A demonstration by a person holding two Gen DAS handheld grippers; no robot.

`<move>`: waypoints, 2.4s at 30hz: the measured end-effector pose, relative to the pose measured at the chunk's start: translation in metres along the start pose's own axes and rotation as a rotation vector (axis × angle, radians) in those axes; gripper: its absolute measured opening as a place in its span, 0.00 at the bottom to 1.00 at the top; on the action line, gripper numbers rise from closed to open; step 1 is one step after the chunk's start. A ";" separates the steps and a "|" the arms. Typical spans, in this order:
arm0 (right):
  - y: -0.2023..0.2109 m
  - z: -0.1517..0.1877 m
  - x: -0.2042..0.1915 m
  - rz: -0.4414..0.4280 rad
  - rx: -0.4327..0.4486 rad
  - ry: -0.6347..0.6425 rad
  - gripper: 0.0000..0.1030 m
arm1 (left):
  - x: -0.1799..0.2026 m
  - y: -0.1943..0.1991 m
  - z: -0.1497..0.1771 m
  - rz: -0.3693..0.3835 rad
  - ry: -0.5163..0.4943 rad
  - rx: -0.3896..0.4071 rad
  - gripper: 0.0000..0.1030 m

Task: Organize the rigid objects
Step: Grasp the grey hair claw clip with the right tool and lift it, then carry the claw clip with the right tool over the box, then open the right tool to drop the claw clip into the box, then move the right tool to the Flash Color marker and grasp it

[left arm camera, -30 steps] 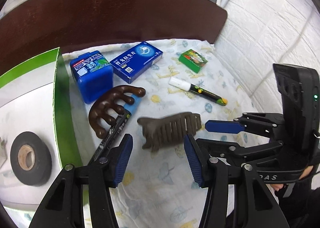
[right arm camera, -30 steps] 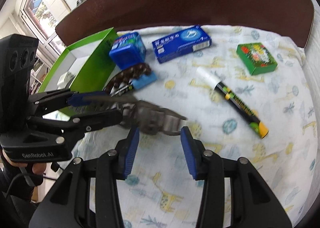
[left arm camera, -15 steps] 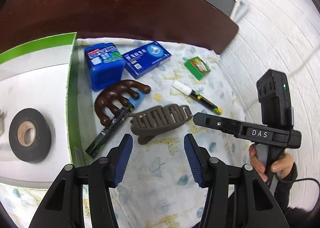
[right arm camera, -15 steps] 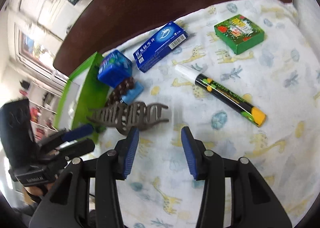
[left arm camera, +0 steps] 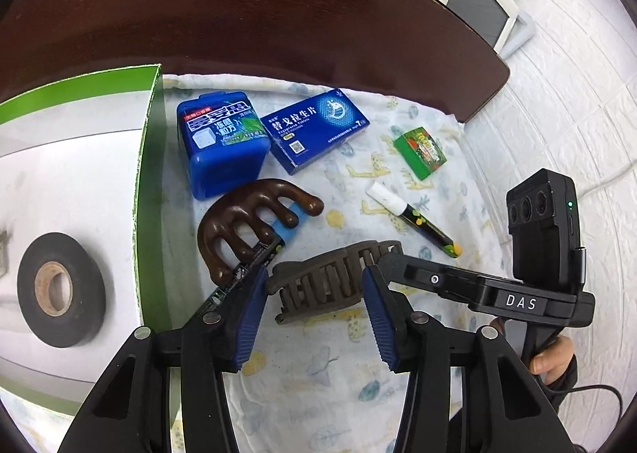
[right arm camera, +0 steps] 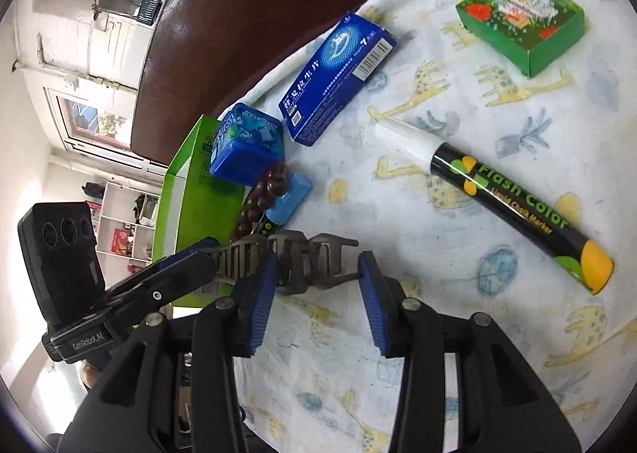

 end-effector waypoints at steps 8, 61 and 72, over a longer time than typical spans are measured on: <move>0.018 -0.011 -0.040 0.041 0.073 0.120 0.40 | 0.004 0.023 -0.010 -0.011 -0.060 0.059 0.48; -0.128 -0.030 -0.194 0.010 -0.047 0.330 0.41 | -0.229 0.119 -0.051 -0.260 0.170 0.236 0.49; -0.024 -0.049 -0.108 0.194 0.106 0.357 0.46 | -0.065 0.096 -0.041 -0.153 -0.183 0.181 0.50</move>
Point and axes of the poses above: each gripper's, at about its wrist camera, not at the fingertips, and y roughly against the way its jaws point, x to its right, z to its underside, the point moved 9 cm from there along -y, roughly the way its jaws point, and after that the axes turned 6 degrees about x, right-handed, at the moved point
